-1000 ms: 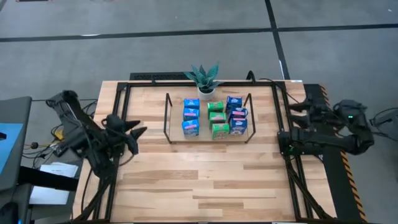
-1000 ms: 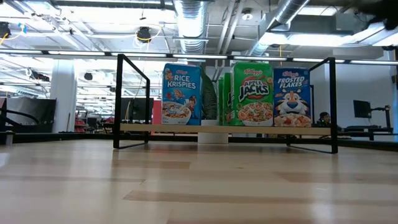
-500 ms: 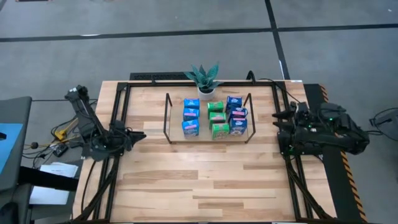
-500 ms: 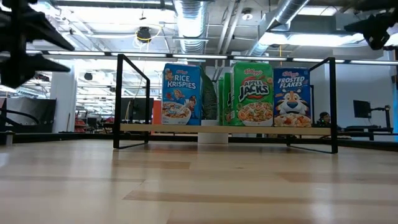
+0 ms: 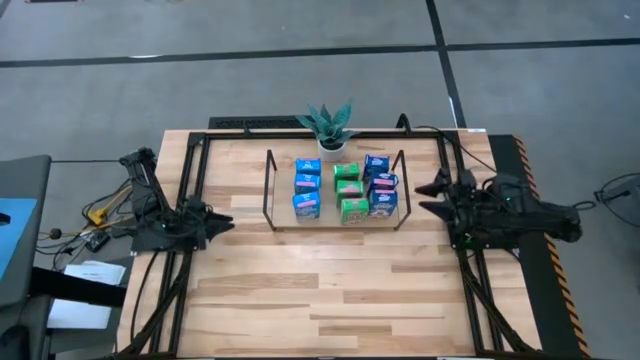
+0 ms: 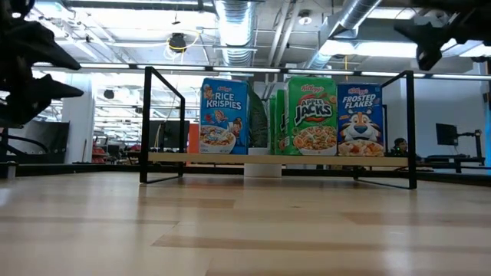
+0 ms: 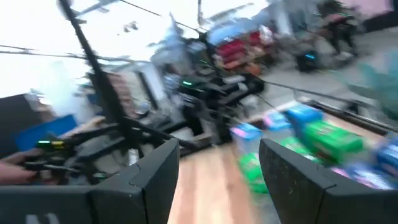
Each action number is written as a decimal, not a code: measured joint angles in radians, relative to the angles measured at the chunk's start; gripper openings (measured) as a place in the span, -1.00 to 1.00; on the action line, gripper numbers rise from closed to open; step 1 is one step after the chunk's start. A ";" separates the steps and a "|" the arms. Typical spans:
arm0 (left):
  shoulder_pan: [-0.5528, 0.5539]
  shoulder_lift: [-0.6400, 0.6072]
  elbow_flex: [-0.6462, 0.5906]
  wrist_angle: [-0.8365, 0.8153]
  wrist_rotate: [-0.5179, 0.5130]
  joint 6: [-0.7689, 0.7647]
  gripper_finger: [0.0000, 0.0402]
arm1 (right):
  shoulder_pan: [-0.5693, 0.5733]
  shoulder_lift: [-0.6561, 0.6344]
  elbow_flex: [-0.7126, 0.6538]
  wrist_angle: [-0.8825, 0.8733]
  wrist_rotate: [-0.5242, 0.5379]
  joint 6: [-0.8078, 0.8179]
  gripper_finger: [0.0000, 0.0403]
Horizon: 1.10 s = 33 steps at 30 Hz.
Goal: Stack cereal on shelf
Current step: Return to Home Position
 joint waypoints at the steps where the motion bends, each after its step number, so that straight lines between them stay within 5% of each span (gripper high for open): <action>1: -0.003 -0.001 0.000 -0.001 0.023 0.021 0.01 | 0.017 0.000 -0.022 0.045 -0.003 0.000 0.22; 10: -0.058 0.000 0.000 -0.004 0.114 0.110 0.01 | 0.214 0.001 -0.266 0.454 0.009 -0.090 0.22; 18: -0.070 0.000 0.000 -0.005 0.109 0.241 0.01 | 0.285 0.001 -0.265 0.347 0.280 -0.089 0.22; 33: -0.069 0.001 -0.001 -0.004 0.218 0.221 0.01 | 0.284 0.000 -0.265 0.202 0.282 -0.078 0.22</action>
